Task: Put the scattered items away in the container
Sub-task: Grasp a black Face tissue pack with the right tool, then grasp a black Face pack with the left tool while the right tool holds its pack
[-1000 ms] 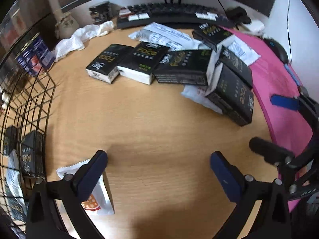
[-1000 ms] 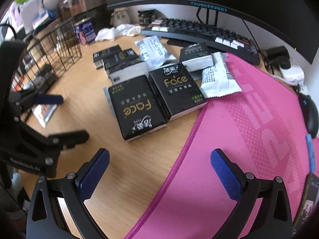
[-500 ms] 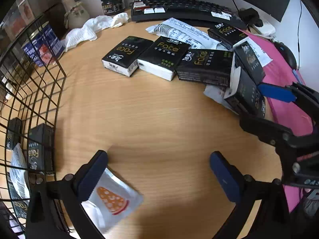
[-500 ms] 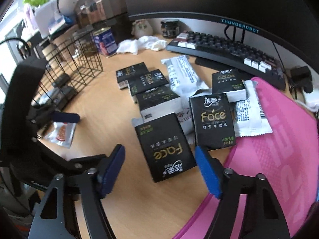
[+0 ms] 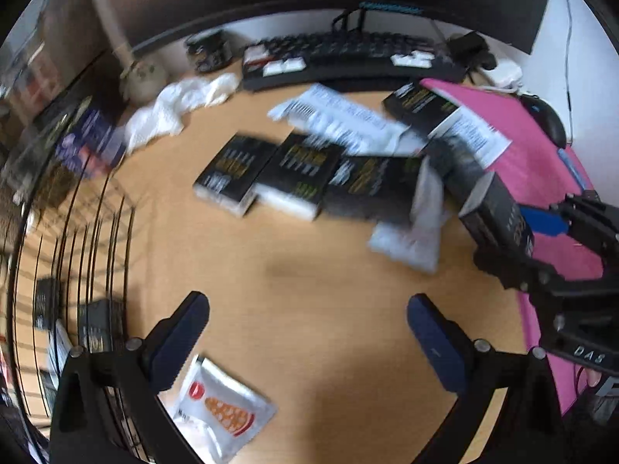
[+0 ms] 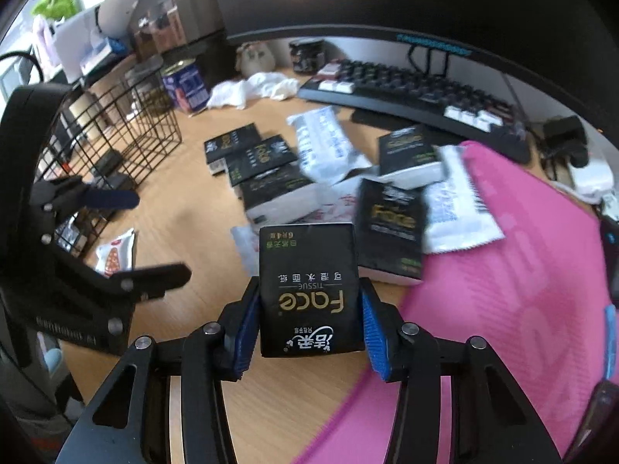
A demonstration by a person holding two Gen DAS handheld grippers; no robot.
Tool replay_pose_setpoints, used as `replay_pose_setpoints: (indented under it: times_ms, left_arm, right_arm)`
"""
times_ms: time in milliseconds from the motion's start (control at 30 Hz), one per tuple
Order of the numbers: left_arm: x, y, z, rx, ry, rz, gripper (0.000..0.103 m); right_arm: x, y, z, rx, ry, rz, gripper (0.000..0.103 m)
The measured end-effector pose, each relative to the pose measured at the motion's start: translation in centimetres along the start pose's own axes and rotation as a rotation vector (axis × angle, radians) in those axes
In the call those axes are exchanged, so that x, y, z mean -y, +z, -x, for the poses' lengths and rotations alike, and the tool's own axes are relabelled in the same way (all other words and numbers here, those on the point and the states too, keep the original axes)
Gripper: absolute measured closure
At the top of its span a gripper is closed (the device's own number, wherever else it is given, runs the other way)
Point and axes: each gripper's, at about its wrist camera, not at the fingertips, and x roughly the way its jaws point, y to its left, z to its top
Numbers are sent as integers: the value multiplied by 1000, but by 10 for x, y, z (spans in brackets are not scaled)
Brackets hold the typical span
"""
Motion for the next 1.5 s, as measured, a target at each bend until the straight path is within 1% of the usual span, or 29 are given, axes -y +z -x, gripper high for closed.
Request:
replay_pose_setpoints:
  times_ms: [100,267,367,433,500,567,633,667,700,733,867,900,967,1100,1200,1267,1367,1400,1500]
  left_arm:
    - [13,16,1,14,2,-28,1]
    - [31,46,-3,28,-20,-59,1]
    - [39,60,-14,29,-2,-81,1]
    - [40,65,-22,22,-5,-77,1]
    - [41,69,-34,-5,-15,-78,1]
    - [42,71,-44,-24,-8,-87,1]
    - [42,71,-51,-35,-13,-84,8]
    - [39,70,-52,-29,-32,-75,9]
    - [37,70,-51,-24,-37,-66,13]
    - [34,69,-49,-19,-39,-60,20]
    - [26,61,-39,-11,-85,-49,35]
    - [27,58,-37,-14,-85,-56,39]
    - [28,49,-33,-15,-51,-80,40]
    - [21,28,-22,-20,-52,-77,40]
    - [17,9,-14,-26,-28,-85,40]
    - [15,-5,-8,-34,3,-99,39]
    - [9,-19,-5,-46,38,-96,30]
    - [6,-22,-4,-51,38,-90,27]
    - [-5,-30,-2,-60,9,-43,24]
  right_arm:
    - [12,-5,8,2,-27,-19,56]
    - [30,-12,19,6,-36,-37,56]
    - [40,-14,23,9,-32,-55,56]
    - [44,-14,25,14,-22,-61,56]
    - [45,-14,25,16,-16,-60,56]
    - [46,-14,23,13,-6,-60,56]
    - [47,-14,20,8,3,-61,56]
    - [46,-15,19,5,4,-61,56]
    - [46,-15,18,3,5,-62,56]
    - [47,-15,17,0,6,-63,56]
    - [46,-15,14,-3,7,-65,56]
    - [45,-16,13,-5,7,-63,56]
    - [41,-16,11,-11,9,-57,56]
    - [32,-17,7,-23,11,-44,56]
    - [18,-18,5,-29,20,-20,56]
    - [10,-20,2,-38,26,-4,56]
    - [0,-23,-2,-50,19,14,56]
    - [-2,-24,-2,-45,10,20,56]
    - [-8,-26,1,-32,-14,40,54]
